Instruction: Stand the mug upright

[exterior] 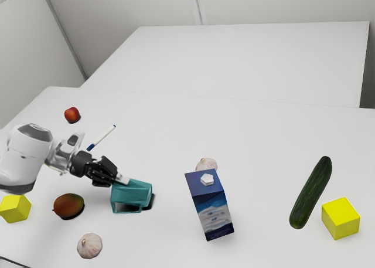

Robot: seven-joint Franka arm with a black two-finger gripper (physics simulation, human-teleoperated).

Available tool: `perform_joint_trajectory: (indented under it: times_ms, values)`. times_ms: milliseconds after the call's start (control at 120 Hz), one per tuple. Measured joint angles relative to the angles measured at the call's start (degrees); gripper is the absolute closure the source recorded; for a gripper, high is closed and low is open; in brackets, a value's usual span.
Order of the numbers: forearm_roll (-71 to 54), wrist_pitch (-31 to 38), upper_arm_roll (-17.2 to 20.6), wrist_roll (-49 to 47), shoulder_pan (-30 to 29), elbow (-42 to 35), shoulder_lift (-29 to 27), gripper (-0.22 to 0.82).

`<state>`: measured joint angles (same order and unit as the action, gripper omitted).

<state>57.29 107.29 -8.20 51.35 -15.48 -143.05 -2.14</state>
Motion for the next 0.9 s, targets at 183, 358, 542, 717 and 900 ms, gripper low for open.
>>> perform_joint_trajectory:
  times_ms: [183, 358, 542, 717, 900]
  values:
    - [0.0, 0.0, 0.2, 1.8, 2.0, 0.1, -2.5, 0.75]
    - [-6.5, 1.5, 4.1, 0.7, 3.5, 5.3, -5.8, 0.77]
    - [-27.6, 4.8, 8.2, -6.1, 4.4, 14.1, -4.0, 0.78]
    - [-41.5, 10.2, 12.1, -12.4, 4.9, 16.8, -2.0, 0.79]
    - [-52.4, 13.9, 14.8, -19.9, 6.0, 17.0, -1.0, 0.79]
